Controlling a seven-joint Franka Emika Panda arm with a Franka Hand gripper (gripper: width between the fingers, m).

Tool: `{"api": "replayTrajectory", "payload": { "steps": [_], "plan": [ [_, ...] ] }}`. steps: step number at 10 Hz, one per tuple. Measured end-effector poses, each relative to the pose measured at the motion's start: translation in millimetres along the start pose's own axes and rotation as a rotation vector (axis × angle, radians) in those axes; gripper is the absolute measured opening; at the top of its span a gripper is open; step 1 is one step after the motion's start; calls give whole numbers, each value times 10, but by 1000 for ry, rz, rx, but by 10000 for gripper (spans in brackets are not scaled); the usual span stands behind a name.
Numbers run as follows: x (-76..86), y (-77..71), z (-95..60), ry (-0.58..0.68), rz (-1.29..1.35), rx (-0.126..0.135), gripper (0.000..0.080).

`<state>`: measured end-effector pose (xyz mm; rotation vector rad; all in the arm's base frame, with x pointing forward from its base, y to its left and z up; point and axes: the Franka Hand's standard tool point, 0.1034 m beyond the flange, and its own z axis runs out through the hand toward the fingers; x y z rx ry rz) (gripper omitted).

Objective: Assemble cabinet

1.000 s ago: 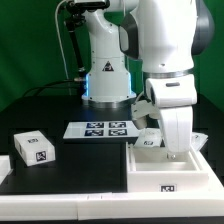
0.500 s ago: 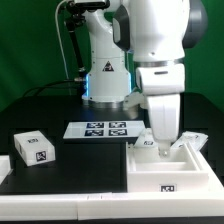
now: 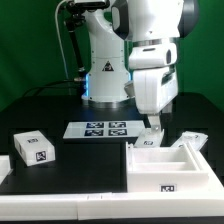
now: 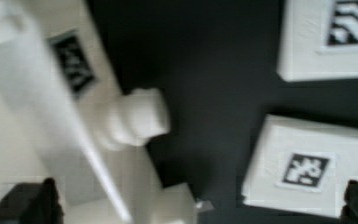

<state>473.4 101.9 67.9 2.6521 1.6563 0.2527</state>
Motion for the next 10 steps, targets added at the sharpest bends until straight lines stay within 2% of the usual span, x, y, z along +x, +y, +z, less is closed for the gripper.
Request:
{"api": "replayTrajectory", "payload": {
  "steps": [1,3,8,10],
  "plan": [
    [71,-132,50,10,30,0,797],
    [238,-346,172,14,81,21,797],
    [183,-359,267,21,115,20,797],
    [272,-601,349,41,144,23,797]
  ]
}}
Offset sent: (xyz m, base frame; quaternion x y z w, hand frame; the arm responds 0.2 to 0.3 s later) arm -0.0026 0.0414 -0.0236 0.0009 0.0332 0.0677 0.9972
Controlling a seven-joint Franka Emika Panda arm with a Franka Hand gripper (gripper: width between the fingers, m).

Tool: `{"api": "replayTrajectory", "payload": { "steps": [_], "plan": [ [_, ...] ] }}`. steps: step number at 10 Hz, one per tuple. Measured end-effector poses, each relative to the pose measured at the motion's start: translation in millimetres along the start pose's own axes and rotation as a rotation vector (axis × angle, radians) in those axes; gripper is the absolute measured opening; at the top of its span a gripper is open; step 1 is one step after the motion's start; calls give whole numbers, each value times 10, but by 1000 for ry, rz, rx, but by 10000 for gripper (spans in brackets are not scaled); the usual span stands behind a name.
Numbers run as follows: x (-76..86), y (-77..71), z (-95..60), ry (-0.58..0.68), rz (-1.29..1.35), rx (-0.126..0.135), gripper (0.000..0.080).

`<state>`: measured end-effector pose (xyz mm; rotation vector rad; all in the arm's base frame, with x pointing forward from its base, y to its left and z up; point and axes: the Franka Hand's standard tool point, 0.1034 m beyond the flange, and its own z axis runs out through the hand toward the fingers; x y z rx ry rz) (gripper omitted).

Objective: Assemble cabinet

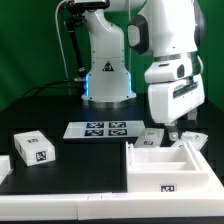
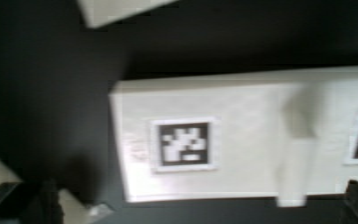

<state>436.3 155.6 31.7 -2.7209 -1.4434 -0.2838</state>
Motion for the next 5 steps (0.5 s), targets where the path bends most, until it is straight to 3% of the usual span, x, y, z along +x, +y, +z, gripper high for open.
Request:
{"api": "replayTrajectory", "payload": {
  "steps": [4,5],
  "plan": [
    [-25,-146,148,4,-4,15,797],
    [-51,-172,186,-2,-3,22,668]
  ]
}}
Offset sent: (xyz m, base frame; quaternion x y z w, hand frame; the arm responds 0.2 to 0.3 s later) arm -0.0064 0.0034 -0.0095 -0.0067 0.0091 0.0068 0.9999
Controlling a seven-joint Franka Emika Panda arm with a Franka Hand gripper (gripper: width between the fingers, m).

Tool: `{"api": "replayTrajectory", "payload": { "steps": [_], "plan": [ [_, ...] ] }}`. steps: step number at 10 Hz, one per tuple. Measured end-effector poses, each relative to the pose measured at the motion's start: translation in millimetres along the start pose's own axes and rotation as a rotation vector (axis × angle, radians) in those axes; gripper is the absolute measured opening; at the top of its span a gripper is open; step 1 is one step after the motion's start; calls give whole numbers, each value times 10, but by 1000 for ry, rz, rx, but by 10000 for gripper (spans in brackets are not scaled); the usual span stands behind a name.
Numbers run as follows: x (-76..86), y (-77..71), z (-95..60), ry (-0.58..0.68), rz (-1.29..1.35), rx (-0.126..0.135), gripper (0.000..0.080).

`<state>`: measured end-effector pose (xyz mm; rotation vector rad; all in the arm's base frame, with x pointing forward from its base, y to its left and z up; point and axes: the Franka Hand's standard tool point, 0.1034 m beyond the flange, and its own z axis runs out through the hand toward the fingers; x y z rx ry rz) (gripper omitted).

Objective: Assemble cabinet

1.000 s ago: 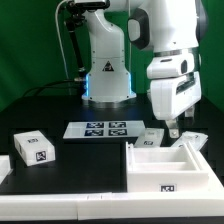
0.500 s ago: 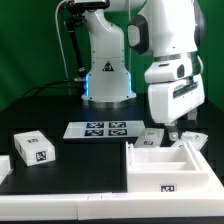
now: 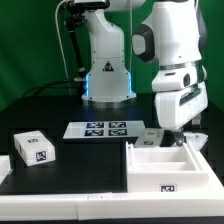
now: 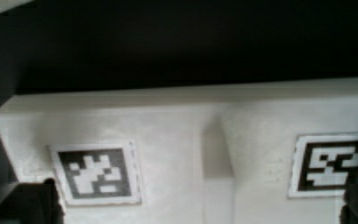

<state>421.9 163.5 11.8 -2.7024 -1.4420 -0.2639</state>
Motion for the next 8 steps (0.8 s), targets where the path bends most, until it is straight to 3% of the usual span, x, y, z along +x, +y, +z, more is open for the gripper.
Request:
{"api": "replayTrajectory", "payload": {
  "steps": [1,2,3,4,5,6,8],
  "plan": [
    [-5,4,2,-1,-1,0,530],
    [-12,11,2,-1,0,0,530],
    [-20,12,7,-3,1,1,395],
    [-25,17,8,-3,1,1,212],
    [-30,24,7,-3,1,0,212],
    [-33,35,3,-2,-1,-1,83],
    [-30,40,-1,-1,-13,-3,68]
  ]
}}
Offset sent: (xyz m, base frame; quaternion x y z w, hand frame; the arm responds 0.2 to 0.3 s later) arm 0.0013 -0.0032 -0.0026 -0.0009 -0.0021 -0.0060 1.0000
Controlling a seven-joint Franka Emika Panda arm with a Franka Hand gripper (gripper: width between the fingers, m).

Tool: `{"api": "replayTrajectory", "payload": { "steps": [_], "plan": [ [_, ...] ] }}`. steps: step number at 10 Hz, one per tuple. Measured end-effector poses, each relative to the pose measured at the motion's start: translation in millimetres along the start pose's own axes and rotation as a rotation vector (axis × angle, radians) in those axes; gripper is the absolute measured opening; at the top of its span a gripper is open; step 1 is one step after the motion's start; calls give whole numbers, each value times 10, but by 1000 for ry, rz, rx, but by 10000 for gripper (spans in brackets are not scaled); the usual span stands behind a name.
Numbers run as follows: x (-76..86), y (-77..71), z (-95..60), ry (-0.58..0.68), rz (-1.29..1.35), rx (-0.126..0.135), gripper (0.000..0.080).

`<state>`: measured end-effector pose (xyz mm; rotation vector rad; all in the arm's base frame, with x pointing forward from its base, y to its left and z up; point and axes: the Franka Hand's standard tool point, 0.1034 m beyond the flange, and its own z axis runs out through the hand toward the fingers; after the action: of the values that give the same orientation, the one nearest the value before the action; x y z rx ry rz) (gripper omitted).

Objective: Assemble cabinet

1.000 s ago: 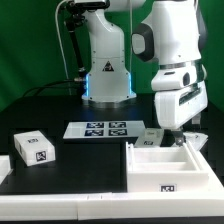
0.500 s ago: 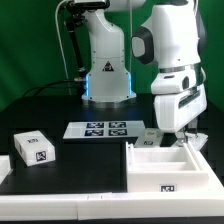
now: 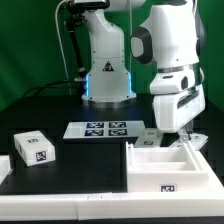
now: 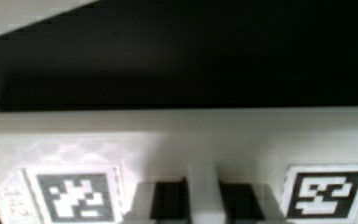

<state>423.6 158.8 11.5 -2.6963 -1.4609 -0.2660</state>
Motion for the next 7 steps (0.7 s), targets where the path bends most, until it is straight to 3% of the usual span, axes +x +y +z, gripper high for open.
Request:
{"api": "replayTrajectory", "payload": {
  "steps": [2,7],
  "plan": [
    [-28,53,-67,-20,-114,6,68],
    [-181,286,-418,-75,-269,9,68]
  ]
}}
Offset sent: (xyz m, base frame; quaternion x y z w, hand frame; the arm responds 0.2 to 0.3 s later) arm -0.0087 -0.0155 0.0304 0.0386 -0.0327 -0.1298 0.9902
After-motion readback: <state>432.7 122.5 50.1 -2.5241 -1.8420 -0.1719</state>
